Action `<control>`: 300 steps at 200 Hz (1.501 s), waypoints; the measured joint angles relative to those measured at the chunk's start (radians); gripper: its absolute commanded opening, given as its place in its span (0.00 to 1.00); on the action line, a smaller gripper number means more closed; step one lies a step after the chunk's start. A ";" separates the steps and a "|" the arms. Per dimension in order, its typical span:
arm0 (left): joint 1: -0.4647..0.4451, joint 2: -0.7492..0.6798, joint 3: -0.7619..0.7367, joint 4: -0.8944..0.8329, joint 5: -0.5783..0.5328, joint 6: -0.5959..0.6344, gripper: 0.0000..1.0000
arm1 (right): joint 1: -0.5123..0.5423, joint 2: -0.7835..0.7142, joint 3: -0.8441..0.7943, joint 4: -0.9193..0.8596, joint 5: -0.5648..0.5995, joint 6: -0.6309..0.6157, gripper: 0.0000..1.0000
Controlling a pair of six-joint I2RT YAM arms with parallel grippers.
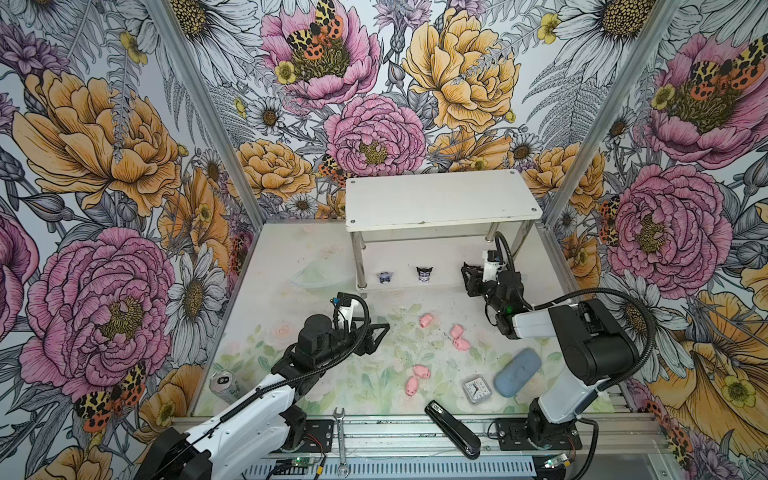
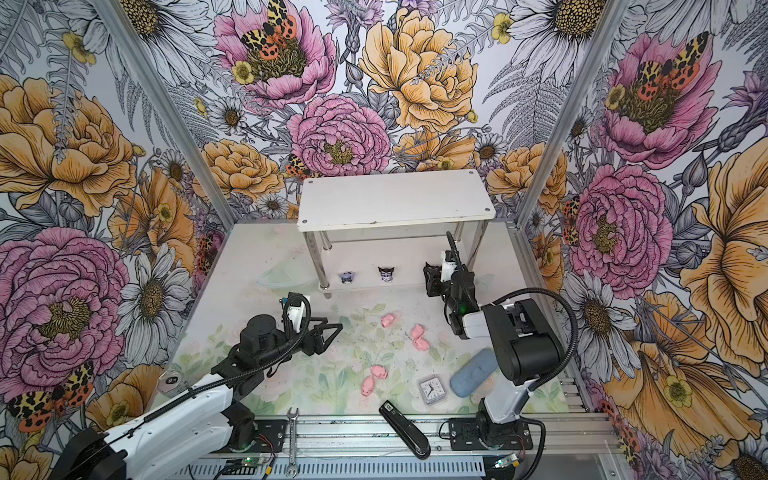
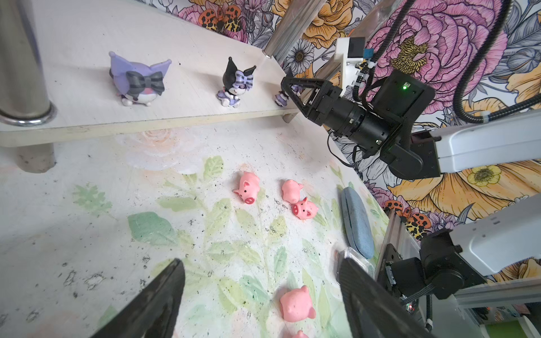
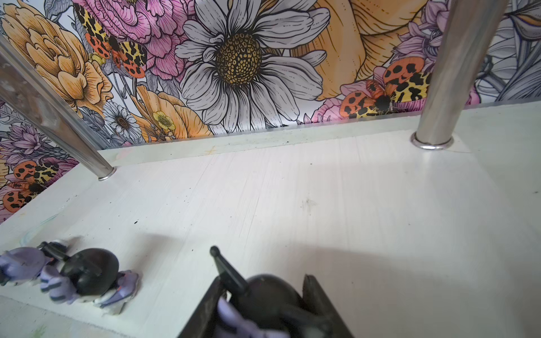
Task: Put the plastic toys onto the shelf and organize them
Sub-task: 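Lower the black-and-purple figure onto the lower shelf beside the others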
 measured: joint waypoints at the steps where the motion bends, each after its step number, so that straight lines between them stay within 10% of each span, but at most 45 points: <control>1: 0.000 0.001 0.000 0.000 0.000 0.000 0.84 | 0.000 0.000 0.000 -0.001 0.000 -0.001 0.46; 50: 0.005 0.013 0.000 0.011 0.007 -0.003 0.84 | 0.000 -0.006 -0.002 -0.082 -0.006 -0.009 0.65; 300: 0.005 0.009 0.000 0.014 0.008 -0.003 0.86 | 0.081 0.050 0.056 -0.091 0.141 0.012 0.64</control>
